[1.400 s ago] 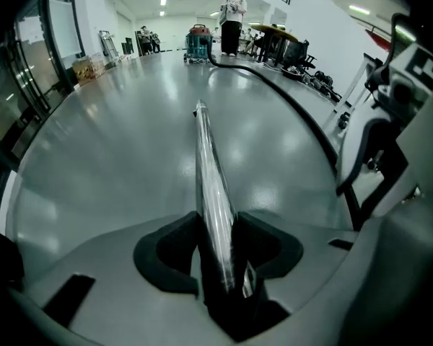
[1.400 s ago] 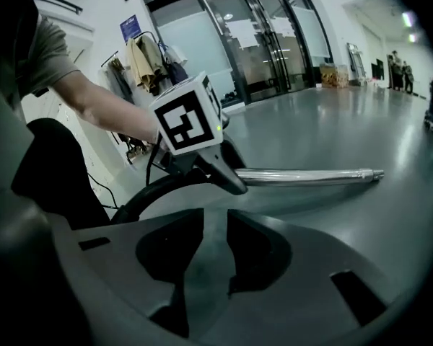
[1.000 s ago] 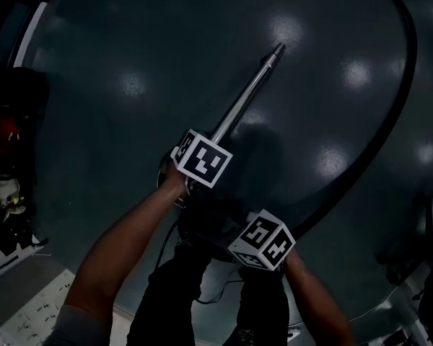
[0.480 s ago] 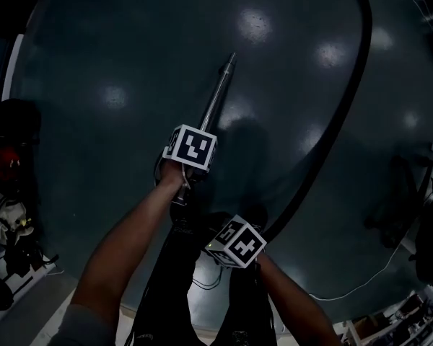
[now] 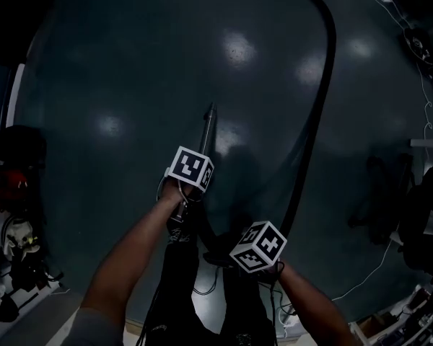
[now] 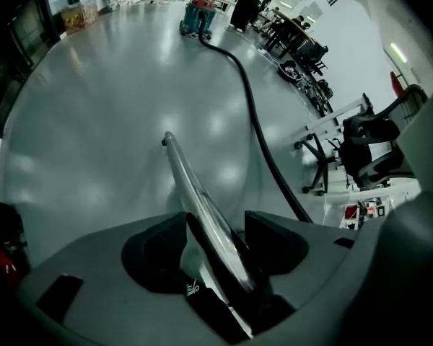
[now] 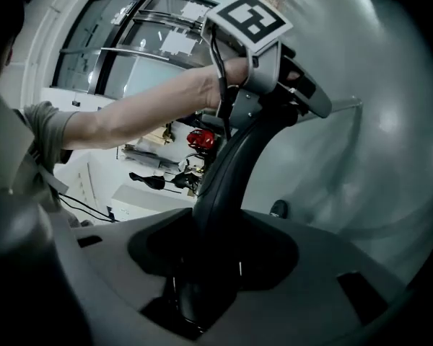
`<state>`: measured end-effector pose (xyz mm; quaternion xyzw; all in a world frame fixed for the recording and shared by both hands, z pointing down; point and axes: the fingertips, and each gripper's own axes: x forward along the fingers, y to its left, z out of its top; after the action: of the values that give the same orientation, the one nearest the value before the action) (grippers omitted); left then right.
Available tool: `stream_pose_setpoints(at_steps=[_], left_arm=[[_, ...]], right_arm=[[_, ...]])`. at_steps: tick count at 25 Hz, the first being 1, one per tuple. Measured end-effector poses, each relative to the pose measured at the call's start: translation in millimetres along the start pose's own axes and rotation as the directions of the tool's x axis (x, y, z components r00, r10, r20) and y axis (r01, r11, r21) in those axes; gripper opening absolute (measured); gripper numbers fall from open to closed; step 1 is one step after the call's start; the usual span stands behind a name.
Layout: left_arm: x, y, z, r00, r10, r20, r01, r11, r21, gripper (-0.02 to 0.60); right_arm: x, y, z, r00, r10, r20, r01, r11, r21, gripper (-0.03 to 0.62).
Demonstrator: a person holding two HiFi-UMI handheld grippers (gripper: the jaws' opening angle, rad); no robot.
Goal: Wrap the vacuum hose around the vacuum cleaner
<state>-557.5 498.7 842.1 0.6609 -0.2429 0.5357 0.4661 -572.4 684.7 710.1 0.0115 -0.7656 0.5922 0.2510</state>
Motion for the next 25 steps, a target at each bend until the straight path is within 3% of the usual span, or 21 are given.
stream_pose_setpoints(at_steps=[3,7,10,12,14,17,20,23,25], left_arm=[[-31.9,-25.6,3.6,0.998,-0.019,0.054,0.018,0.999,0.027,0.259],[-91.2,-58.7,8.2,0.981,0.047,0.188,-0.070,0.991,0.118,0.256],[-137.1,-94.6,7.5,0.964,-0.032,0.265,-0.027,0.976,0.215,0.256],[-169.5,-126.8,2.5,0.944,-0.131,0.302,0.027,0.946,0.324,0.256],[-201.5,-168.0,-8.6,0.914,-0.234,0.332,0.044,0.869,0.493,0.256],[-238.3,-218.6,-29.1,0.880,-0.322,0.349,-0.016,0.714,0.700,0.256],[-258.3,-238.2,-34.7,0.872,-0.350,0.342,-0.063,0.612,0.788,0.256],[-278.1,-253.7,-32.0,0.874,-0.400,0.275,-0.034,0.515,0.856,0.258],[-288.7,-264.8,-32.6,0.882,-0.417,0.219,-0.025,0.422,0.906,0.257]], right_arm=[[-34.3,34.1,-0.8,0.996,0.086,-0.021,-0.085,0.996,0.027,0.187],[-82.0,74.7,-2.1,0.982,0.159,-0.100,-0.153,0.986,0.069,0.187],[-107.8,90.3,-10.2,0.966,0.151,-0.211,-0.142,0.988,0.060,0.187],[-124.6,101.1,-11.3,0.954,0.154,-0.256,-0.146,0.988,0.051,0.187],[-142.4,110.8,-13.4,0.946,0.158,-0.283,-0.151,0.988,0.046,0.187],[-165.9,119.0,-15.4,0.937,0.121,-0.328,-0.120,0.993,0.023,0.187],[-181.0,126.2,-9.6,0.923,0.062,-0.380,-0.070,0.998,-0.006,0.187],[-195.2,135.0,2.0,0.913,0.013,-0.409,-0.028,0.999,-0.031,0.187],[-207.2,141.3,13.3,0.914,-0.014,-0.405,-0.001,0.999,-0.038,0.187]])
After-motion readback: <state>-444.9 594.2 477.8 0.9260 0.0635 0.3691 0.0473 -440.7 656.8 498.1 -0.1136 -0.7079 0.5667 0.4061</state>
